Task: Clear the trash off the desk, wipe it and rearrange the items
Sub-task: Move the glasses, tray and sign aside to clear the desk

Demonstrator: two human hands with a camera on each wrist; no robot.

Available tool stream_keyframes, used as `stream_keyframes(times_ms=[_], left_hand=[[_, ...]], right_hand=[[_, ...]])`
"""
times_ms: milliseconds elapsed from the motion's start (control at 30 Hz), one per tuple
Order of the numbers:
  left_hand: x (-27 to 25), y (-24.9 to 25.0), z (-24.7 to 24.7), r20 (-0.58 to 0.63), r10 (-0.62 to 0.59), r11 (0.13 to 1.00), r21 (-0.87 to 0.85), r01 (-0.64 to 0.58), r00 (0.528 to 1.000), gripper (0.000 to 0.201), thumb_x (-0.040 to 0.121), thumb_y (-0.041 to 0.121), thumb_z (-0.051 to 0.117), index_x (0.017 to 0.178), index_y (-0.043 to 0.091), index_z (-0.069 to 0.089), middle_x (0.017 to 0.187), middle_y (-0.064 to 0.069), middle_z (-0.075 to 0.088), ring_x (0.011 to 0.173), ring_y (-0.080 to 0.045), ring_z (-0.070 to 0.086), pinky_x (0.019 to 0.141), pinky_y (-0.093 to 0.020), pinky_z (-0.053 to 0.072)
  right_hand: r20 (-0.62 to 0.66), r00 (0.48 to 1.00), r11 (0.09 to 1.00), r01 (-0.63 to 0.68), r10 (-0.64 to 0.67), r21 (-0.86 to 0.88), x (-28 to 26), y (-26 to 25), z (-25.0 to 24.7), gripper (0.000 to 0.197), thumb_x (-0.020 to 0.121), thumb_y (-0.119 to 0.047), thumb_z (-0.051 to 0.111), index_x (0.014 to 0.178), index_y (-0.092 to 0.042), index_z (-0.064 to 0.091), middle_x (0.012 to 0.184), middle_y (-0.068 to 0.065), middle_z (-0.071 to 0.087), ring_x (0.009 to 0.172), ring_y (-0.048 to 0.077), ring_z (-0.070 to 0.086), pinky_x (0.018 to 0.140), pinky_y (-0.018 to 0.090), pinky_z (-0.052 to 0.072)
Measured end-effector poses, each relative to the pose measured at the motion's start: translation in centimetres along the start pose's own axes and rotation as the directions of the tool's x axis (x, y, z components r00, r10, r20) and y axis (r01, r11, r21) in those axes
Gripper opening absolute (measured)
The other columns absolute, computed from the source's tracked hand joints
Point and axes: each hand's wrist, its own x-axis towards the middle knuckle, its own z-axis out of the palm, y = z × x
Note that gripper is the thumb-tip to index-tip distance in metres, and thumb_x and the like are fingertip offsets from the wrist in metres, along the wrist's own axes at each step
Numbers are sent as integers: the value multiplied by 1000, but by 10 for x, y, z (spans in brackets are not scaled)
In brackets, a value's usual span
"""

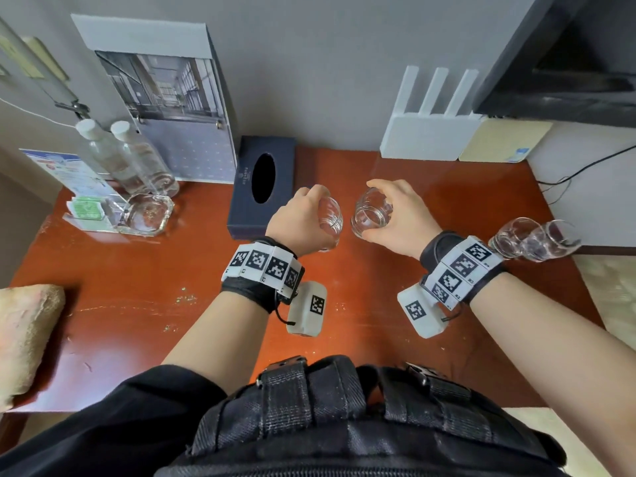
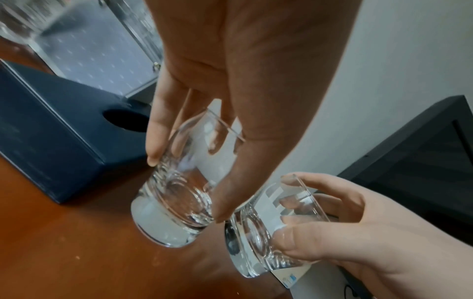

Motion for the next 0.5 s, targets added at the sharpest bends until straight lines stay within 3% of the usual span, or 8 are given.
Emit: stream_keyframes(times_ms=[200, 333, 500], left_hand=[[17, 58, 34, 34, 4, 1000, -3, -4, 999, 63, 65, 33, 72, 121, 29, 44, 112, 2, 50, 97, -28, 58, 81, -38, 50], [31, 92, 54, 43, 17, 1000, -2, -17, 999, 68, 64, 31, 73, 124, 28, 43, 115, 2, 50, 97, -27, 58, 79, -37, 50], [53, 136, 79, 57, 44, 999, -20, -43, 997, 74, 65, 30, 75, 130, 26, 40, 123, 0, 48, 104, -27, 57, 82, -36, 49]], right_hand=[[1, 999, 999, -44, 44, -11, -9, 57, -38, 79, 69, -24, 79, 138, -28, 41, 134, 1, 41, 120, 20, 45, 96, 27, 39], [-4, 998, 998, -58, 58, -9, -11, 93, -63, 79, 70, -24, 79, 139, -27, 40, 134, 1, 41, 121, 19, 44, 94, 24, 36], [-34, 996, 996, -79, 78, -29, -8, 137, -95, 80, 69, -25, 80, 139, -27, 41, 134, 2, 42, 120, 20, 45, 95, 27, 39]])
